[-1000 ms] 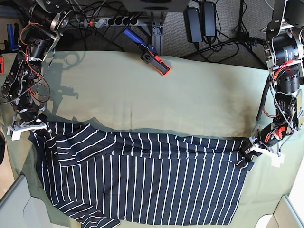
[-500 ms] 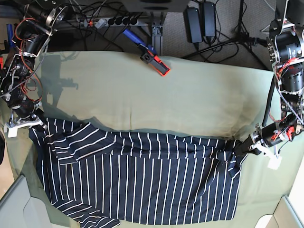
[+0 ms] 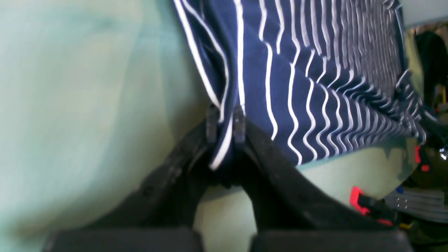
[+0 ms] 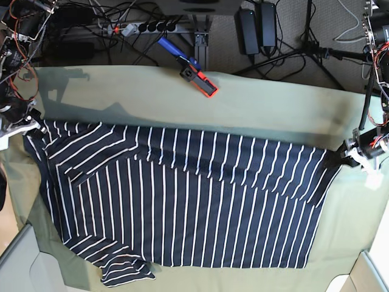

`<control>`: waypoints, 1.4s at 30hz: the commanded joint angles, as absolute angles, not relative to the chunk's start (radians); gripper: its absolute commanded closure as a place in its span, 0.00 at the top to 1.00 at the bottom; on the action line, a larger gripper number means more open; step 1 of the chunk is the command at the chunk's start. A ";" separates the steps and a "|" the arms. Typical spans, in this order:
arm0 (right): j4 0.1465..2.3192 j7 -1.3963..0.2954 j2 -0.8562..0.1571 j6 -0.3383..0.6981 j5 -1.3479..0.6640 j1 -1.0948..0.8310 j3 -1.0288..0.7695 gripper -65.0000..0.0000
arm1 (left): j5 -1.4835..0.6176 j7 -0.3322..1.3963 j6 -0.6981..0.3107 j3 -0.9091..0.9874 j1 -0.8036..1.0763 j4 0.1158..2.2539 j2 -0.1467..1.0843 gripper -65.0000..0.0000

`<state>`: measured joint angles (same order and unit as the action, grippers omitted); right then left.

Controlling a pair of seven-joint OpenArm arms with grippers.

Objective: Fold the T-shirt properly
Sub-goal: 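Grasp the shirt edge with both grippers and drag it flat, then regrasp the shirt edge with the left gripper near the hem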

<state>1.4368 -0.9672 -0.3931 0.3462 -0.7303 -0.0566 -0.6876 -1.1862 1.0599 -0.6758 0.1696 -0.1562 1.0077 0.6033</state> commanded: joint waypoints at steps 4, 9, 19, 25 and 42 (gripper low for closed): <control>1.462 -0.978 -0.427 0.427 -0.769 -0.078 -0.735 0.00 | -1.224 1.053 -0.698 0.178 -0.126 1.043 0.643 0.00; 1.462 -0.981 -0.432 0.427 -0.789 -0.139 -0.745 0.00 | -1.238 1.059 -0.698 0.178 -0.031 1.117 0.649 0.00; 1.463 -0.982 -0.432 0.453 -0.835 -0.263 -0.781 0.00 | -1.237 1.060 -0.698 0.180 0.080 1.200 0.663 0.00; 1.464 -0.985 -0.451 0.453 -0.841 -0.295 -0.799 0.00 | -1.238 1.060 -0.698 0.235 0.107 1.200 0.665 0.00; 1.464 -0.972 -0.453 0.453 -0.807 -0.294 -0.800 0.68 | -1.368 1.147 -0.698 0.245 0.126 1.289 0.659 0.47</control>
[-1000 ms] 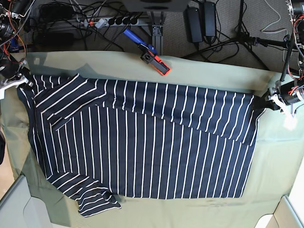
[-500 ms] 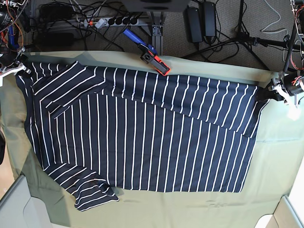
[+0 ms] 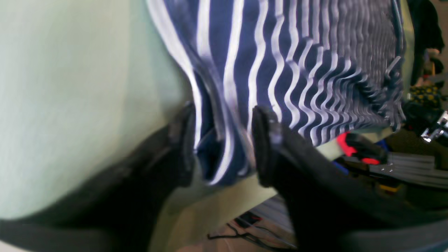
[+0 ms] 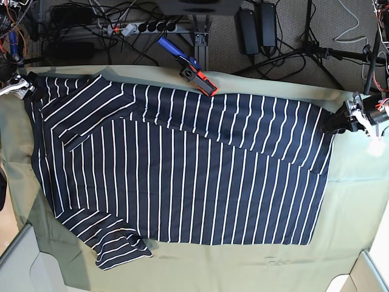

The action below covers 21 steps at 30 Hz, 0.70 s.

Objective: Fold the T-shirt properly
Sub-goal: 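Regrasp the shirt edge with the left gripper near the hem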

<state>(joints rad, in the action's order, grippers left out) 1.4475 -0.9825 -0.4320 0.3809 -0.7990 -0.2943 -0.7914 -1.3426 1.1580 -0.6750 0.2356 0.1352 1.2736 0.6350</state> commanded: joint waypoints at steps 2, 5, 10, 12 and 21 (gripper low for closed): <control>1.467 -0.966 -0.453 0.453 -0.796 -0.294 -0.806 0.68 | -1.373 1.156 -0.698 0.245 0.135 1.341 0.660 0.47; 1.495 -0.965 -0.453 0.452 -0.797 -0.294 -0.836 0.68 | -1.371 1.155 -0.698 0.245 0.159 1.435 0.660 0.47; 1.596 -0.937 -0.460 0.453 -0.812 -0.242 -0.904 0.68 | -1.352 1.146 -0.698 0.245 0.178 1.538 0.659 0.47; 1.604 -0.896 -0.483 0.453 -0.778 -0.187 -0.897 0.68 | -1.341 1.141 -0.698 0.245 0.178 1.570 0.659 0.47; 1.367 -0.783 -0.607 0.421 -0.579 0.204 -0.673 0.68 | -1.274 1.140 -0.698 0.245 0.190 1.759 0.661 0.47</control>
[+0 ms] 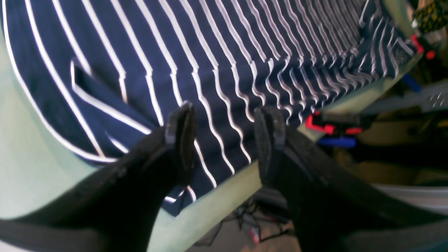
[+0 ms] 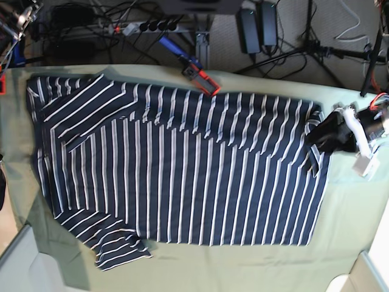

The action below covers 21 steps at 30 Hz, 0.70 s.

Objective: Fold the T-shirt properly
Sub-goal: 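Regrasp the shirt edge with the left gripper near the hem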

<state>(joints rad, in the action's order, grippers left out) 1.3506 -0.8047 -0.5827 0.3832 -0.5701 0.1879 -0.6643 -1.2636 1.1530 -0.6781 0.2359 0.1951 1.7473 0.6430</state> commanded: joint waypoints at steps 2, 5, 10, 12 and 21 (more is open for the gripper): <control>1.249 -0.757 -0.612 0.414 -0.532 0.303 -0.603 0.68 | -1.264 1.131 -0.698 0.245 0.199 1.768 0.665 0.47; 1.044 -0.697 -0.612 0.391 -0.490 0.435 -0.502 0.68 | -1.264 1.127 -0.698 0.245 0.214 1.768 0.665 0.47; 0.739 -0.580 -0.611 0.388 -0.443 0.589 -0.323 0.68 | -1.264 1.126 -0.698 0.245 0.219 1.768 0.665 0.47; 0.668 -0.540 -0.608 0.389 -0.440 0.610 -0.260 0.68 | -1.263 1.126 -0.698 0.245 0.219 1.768 0.665 0.47; 0.659 -0.503 -0.516 0.389 -0.388 0.607 -0.161 0.68 | -1.264 1.118 -0.698 0.245 0.219 1.768 0.665 0.47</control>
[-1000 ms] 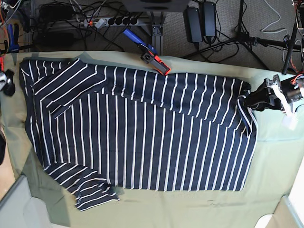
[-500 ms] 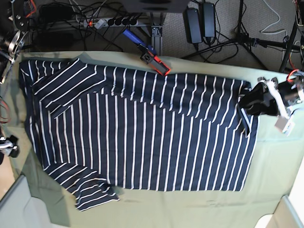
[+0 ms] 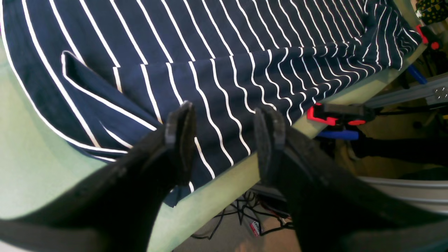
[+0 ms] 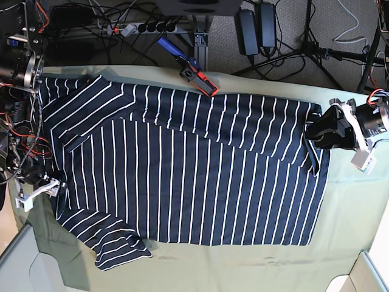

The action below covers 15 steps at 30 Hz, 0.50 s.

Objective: Fold the T-shirt properly
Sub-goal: 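Regrasp the shirt edge with the left gripper near the hem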

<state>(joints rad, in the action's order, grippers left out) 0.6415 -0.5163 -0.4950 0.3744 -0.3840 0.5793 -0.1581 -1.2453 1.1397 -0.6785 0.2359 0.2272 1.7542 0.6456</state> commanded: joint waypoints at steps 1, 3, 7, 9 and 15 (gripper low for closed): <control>0.661 -0.500 -0.506 0.389 -0.383 0.607 -0.161 0.68 | -1.264 1.117 -0.698 0.245 0.219 1.768 0.665 0.47; 0.668 -0.496 -0.489 0.389 -0.374 0.607 -0.161 0.68 | -1.263 1.113 -0.698 0.245 0.219 1.768 0.665 0.47; 0.713 -0.496 -0.470 0.389 -0.374 0.607 -0.162 0.68 | -1.255 1.103 -0.698 0.245 0.219 1.768 0.665 0.47; 0.736 -0.497 -0.467 0.389 -0.373 0.607 -0.161 0.68 | -1.251 1.101 -0.698 0.245 0.219 1.768 0.665 0.47; 0.748 -0.497 -0.467 0.389 -0.367 0.606 -0.161 0.58 | -1.106 0.971 -0.698 0.245 0.218 1.768 0.665 0.47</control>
<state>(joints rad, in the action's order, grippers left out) 0.7303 -0.5175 -0.4507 0.3744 -0.3599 0.5762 -0.1574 -1.0874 0.9920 -0.6788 0.2359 0.2272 1.7542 0.6456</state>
